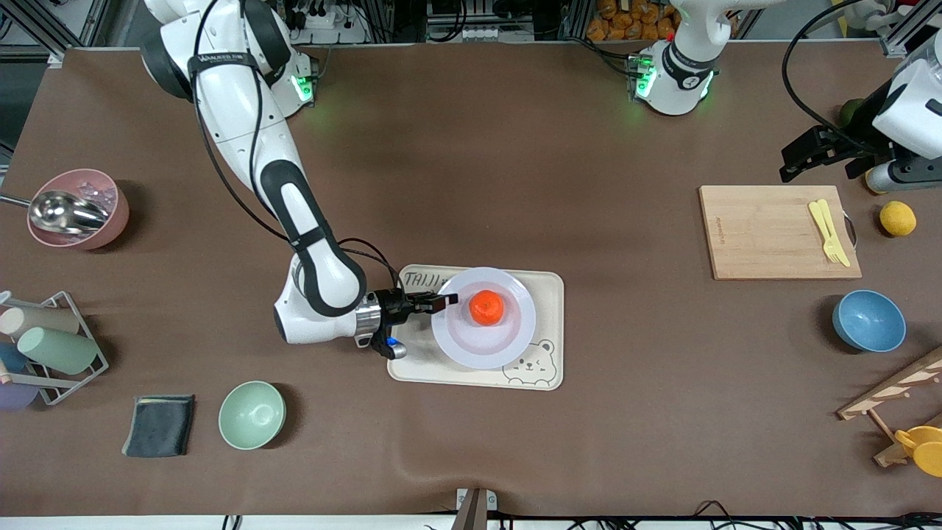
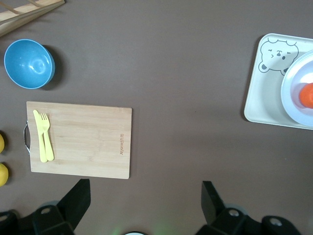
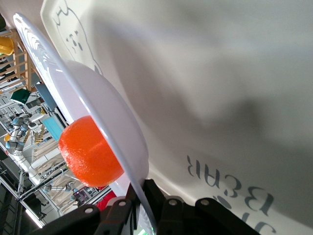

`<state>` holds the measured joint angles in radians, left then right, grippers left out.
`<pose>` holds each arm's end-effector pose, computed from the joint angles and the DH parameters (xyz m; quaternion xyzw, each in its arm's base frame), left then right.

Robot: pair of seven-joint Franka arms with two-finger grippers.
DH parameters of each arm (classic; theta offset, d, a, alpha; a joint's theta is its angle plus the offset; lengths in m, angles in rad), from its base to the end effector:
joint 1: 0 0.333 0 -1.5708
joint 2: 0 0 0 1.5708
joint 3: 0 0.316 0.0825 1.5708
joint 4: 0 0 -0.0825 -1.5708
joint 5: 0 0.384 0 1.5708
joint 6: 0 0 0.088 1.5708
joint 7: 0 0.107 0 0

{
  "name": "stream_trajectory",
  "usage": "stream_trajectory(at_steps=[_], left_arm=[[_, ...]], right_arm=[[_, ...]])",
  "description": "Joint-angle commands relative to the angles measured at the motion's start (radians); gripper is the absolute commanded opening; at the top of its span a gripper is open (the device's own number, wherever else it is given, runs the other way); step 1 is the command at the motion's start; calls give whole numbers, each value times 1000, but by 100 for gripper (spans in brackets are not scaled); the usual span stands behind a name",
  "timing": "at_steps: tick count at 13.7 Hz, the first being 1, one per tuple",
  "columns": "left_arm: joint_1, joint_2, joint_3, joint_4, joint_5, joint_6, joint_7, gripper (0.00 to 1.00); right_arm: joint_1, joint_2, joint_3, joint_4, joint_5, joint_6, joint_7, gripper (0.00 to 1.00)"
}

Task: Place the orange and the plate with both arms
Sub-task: 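Adjust the plate on the tray and open the right gripper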

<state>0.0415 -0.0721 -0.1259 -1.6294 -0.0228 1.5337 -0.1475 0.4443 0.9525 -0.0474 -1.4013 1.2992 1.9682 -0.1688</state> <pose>0.5257 -0.0495 0.6324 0.9994 0.0315 -0.0128 0.0054 0.6275 0.3376 0.1359 -0.8555 0.0966 0.2050 0.4657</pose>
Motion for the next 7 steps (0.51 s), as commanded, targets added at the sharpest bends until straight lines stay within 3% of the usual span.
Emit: stream_trajectory(at_steps=[1, 7], left_arm=[[5, -6, -5, -3, 6, -9, 0, 100], [5, -9, -5, -3, 6, -12, -1, 100]], right_arm=[[-3, 34, 6, 45, 32, -3, 14, 0], [1, 55, 8, 45, 34, -3, -44, 0]])
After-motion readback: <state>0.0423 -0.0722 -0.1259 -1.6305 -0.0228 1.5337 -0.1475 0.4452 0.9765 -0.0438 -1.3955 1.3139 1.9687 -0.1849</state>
